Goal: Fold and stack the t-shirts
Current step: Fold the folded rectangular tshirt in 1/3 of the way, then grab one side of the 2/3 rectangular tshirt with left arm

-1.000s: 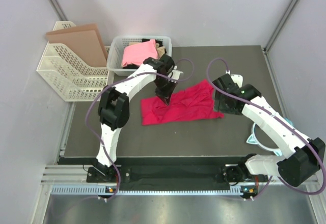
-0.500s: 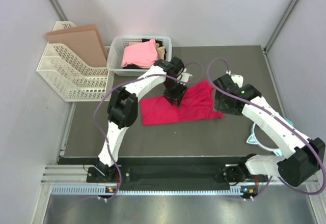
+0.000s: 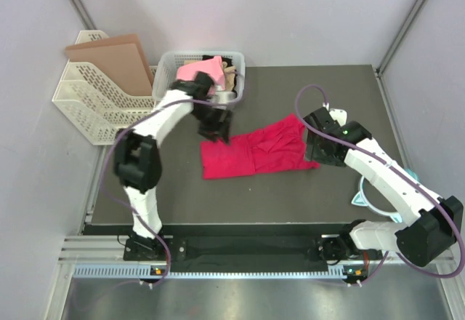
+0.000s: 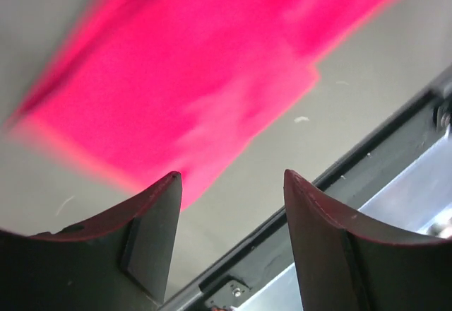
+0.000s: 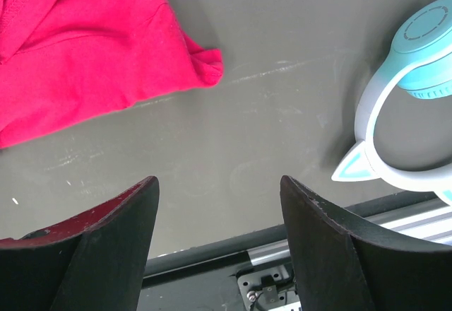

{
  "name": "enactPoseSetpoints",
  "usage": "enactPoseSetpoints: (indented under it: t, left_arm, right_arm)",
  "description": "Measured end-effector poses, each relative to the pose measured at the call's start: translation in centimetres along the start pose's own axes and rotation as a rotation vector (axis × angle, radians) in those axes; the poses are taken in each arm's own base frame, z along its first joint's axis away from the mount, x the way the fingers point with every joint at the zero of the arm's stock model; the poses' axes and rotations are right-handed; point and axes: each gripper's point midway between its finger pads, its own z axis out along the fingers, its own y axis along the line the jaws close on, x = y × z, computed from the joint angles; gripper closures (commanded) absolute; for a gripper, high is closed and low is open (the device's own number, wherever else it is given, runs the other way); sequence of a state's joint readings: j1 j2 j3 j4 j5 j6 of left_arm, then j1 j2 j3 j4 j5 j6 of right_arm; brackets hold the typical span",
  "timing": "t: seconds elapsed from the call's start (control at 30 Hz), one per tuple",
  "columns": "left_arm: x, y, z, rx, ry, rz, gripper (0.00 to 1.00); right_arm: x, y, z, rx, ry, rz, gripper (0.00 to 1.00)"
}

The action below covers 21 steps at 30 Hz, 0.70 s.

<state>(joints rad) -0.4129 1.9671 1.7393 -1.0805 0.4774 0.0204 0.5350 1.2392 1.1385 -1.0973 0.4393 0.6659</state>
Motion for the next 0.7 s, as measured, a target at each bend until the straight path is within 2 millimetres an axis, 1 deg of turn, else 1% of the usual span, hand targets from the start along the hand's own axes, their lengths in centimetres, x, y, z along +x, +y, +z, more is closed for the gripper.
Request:
enactPoseSetpoints:
  t: [0.03, 0.07, 0.1, 0.13, 0.17, 0.23, 0.3, 0.33, 0.4, 0.47, 0.63, 0.7]
  left_arm:
    - [0.6, 1.6, -1.2, -0.01, -0.021, -0.045, 0.37]
    - [1.4, 4.0, -2.7, -0.031, -0.054, -0.104, 0.37]
    - [2.2, 5.6, -3.5, -0.047, -0.069, -0.144, 0.37]
    - [3.4, 7.2, -3.9, -0.063, -0.075, -0.187, 0.38]
    - [4.8, 8.1, -3.9, -0.068, -0.06, -0.222, 0.38]
    - [7.0, 8.3, -2.6, -0.055, -0.006, -0.252, 0.39]
    - [8.7, 7.7, -1.2, -0.034, 0.044, -0.255, 0.39]
    - [9.1, 7.5, -0.8, -0.026, 0.059, -0.255, 0.4]
    - [9.4, 6.9, -0.1, -0.001, 0.073, -0.25, 0.41]
    - [9.1, 7.0, 0.6, 0.024, 0.069, -0.249, 0.42]
    - [9.1, 8.1, 2.6, 0.059, 0.09, -0.282, 0.43]
    - [9.2, 8.6, 3.1, 0.062, 0.096, -0.288, 0.43]
  right_arm:
    - [0.0, 0.0, 0.0, 0.0, 0.0, 0.0, 0.3]
    - [0.0, 0.0, 0.0, 0.0, -0.001, 0.0, 0.3]
    - [0.0, 0.0, 0.0, 0.0, -0.001, 0.0, 0.3]
    - [0.0, 0.0, 0.0, 0.0, -0.001, 0.0, 0.3]
    - [0.0, 0.0, 0.0, 0.0, -0.001, 0.0, 0.3]
    - [0.0, 0.0, 0.0, -0.001, 0.0, 0.0, 0.3]
    - [0.0, 0.0, 0.0, -0.002, -0.001, 0.0, 0.3]
    - [0.0, 0.0, 0.0, -0.002, -0.002, 0.0, 0.3]
    - [0.0, 0.0, -0.1, -0.004, -0.003, 0.001, 0.3]
    - [0.2, -0.1, -0.1, -0.003, -0.002, 0.0, 0.3]
    - [0.2, -0.1, -0.4, -0.01, -0.007, 0.0, 0.3]
    - [0.2, -0.1, -0.4, -0.011, -0.009, 0.002, 0.3]
